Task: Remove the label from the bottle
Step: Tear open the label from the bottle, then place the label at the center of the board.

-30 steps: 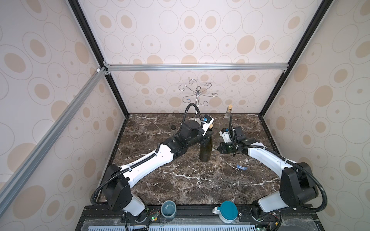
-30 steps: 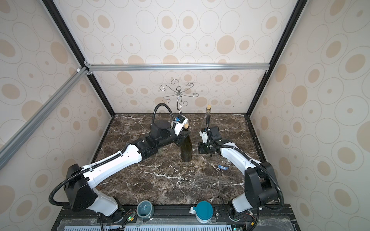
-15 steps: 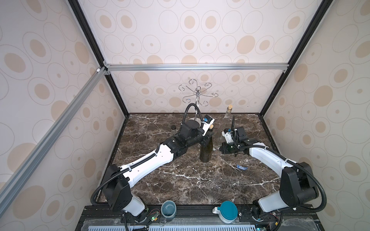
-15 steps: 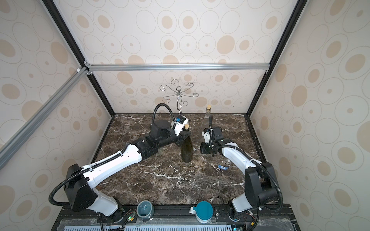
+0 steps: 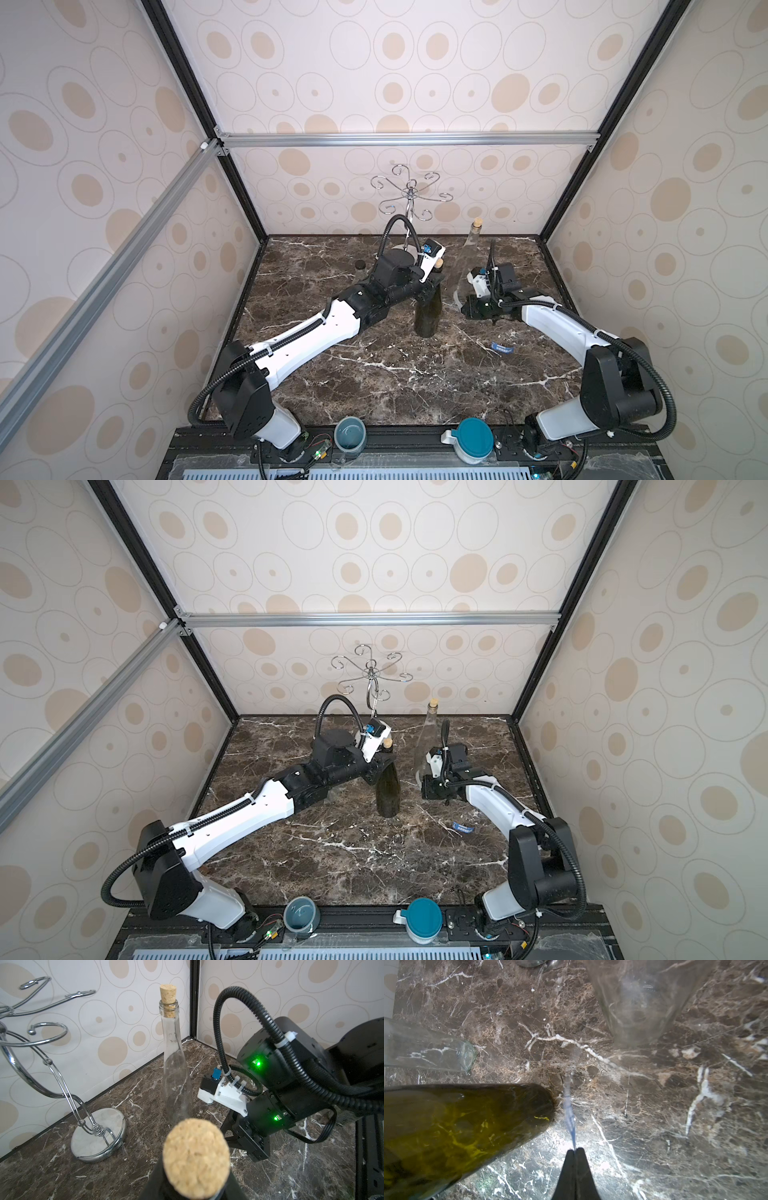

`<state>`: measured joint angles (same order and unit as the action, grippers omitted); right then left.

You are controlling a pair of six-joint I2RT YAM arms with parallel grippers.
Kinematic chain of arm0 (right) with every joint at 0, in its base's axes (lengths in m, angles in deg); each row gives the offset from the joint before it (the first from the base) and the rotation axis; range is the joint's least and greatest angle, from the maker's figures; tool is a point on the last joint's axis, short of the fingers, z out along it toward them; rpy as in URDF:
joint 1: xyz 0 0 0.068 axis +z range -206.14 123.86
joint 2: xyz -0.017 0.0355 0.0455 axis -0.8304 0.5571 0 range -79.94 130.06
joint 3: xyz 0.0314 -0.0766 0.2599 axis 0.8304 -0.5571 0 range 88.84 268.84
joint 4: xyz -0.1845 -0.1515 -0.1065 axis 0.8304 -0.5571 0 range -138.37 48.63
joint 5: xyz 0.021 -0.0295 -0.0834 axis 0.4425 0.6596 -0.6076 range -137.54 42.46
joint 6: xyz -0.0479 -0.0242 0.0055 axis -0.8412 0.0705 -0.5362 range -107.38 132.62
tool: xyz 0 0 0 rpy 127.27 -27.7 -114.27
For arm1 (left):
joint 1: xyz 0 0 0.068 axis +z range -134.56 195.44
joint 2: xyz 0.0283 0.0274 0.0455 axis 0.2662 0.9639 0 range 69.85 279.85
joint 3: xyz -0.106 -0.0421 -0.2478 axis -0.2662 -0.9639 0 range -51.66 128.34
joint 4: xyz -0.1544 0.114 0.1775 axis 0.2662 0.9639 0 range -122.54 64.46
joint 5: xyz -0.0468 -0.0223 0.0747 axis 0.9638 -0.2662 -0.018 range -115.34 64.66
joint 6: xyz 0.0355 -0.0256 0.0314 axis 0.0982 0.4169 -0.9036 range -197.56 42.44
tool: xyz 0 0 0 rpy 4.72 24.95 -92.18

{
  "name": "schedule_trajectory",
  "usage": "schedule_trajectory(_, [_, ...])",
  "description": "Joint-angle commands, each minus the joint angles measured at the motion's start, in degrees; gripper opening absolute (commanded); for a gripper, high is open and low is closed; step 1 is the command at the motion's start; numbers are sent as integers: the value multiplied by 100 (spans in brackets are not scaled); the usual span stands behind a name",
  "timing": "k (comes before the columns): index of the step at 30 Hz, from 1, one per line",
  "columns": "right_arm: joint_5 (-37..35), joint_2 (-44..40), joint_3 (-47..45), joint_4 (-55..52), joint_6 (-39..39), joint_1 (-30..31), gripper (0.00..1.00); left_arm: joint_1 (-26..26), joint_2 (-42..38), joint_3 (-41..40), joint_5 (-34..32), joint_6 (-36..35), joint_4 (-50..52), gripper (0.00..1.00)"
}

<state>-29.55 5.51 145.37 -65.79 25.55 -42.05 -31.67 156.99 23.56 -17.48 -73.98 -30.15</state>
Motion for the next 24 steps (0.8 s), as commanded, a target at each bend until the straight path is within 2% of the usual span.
schedule_trajectory(1, [0, -58, -81, -137, -58, -33, 0, -62, 23, 160, 111, -146, 270, 5])
schedule_trajectory(7, [-298, -176, -45, -672, -47, -38, 0, -61, 6, 151, 58, -146, 271, 5])
schedule_trajectory(17, [-1358, -604, 114, -2821, 190, -38, 0, -61, -86, 24, -430, 10, 47, 4])
schedule_trajectory(24, [-1671, -805, 57, -3571, 413, 27, 0, -52, -118, -9, -652, 29, -107, 4])
